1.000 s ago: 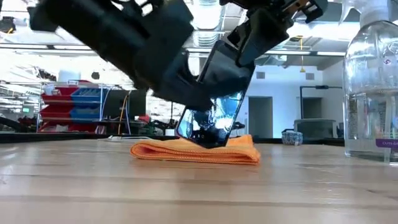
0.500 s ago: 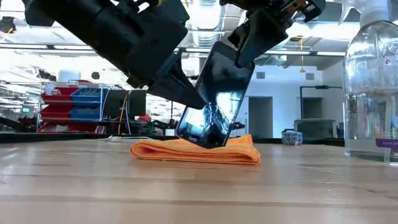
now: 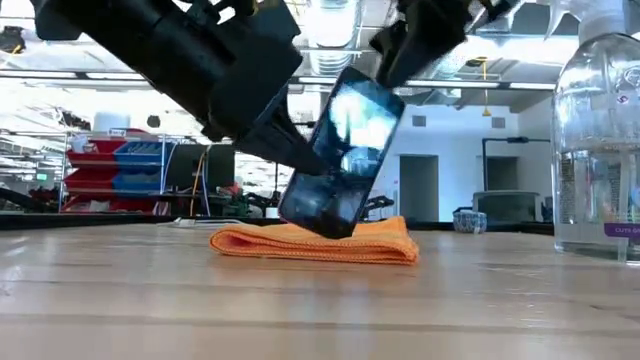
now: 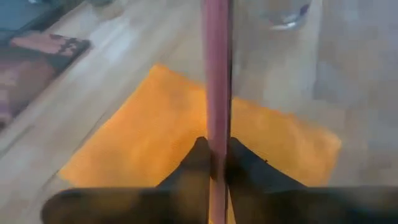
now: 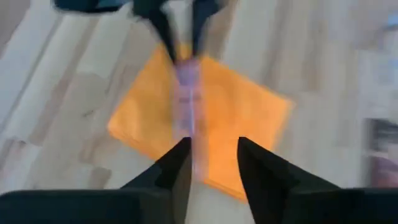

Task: Apply microfiber cloth
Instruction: Wipe the front of the pink cellphone using microfiber cloth

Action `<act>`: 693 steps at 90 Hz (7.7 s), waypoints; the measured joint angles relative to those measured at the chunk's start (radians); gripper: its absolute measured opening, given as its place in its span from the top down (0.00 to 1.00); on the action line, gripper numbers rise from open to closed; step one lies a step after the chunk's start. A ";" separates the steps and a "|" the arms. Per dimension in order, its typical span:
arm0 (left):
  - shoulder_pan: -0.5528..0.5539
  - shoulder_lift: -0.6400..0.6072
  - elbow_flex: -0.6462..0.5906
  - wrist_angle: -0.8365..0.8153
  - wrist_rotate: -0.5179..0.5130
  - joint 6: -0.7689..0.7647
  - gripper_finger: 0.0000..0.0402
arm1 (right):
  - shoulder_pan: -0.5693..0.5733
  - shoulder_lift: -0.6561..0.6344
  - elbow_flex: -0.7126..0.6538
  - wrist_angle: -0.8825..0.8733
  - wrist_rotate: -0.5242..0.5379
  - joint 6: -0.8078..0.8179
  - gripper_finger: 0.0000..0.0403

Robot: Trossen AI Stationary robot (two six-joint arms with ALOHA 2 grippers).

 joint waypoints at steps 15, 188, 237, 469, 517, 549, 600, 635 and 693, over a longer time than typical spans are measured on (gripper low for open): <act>-0.018 -0.022 0.000 -0.074 -0.058 -0.057 0.99 | 0.000 -0.003 0.019 -0.012 0.009 0.025 0.63; 0.030 -0.056 -0.125 0.093 -0.062 -0.086 0.99 | 0.226 -0.003 -0.135 0.224 0.120 0.276 0.66; 0.012 -0.059 -0.219 0.097 -0.093 -0.254 0.99 | -0.049 -0.037 -0.105 0.238 0.140 0.119 0.67; -0.026 -0.072 -0.214 0.093 -0.132 -0.321 1.00 | 0.183 0.435 -0.240 0.850 0.567 -0.222 0.67; -0.093 -0.152 -0.212 0.037 -0.202 -0.175 1.00 | 0.071 0.216 -0.347 0.812 0.345 -0.035 0.96; -0.052 -0.148 -0.320 0.361 -0.155 0.058 0.81 | -0.005 0.119 -0.469 0.982 0.062 0.010 0.96; 0.027 -0.138 -0.376 0.644 0.024 0.256 0.69 | -0.012 0.116 -0.469 1.030 -0.007 0.025 0.96; 0.031 -0.138 -0.376 0.653 0.039 0.240 0.97 | -0.010 0.116 -0.468 1.023 -0.014 0.025 0.92; -0.009 -0.138 -0.371 0.715 -0.055 0.183 0.98 | -0.068 0.077 -0.322 0.293 0.192 0.203 0.43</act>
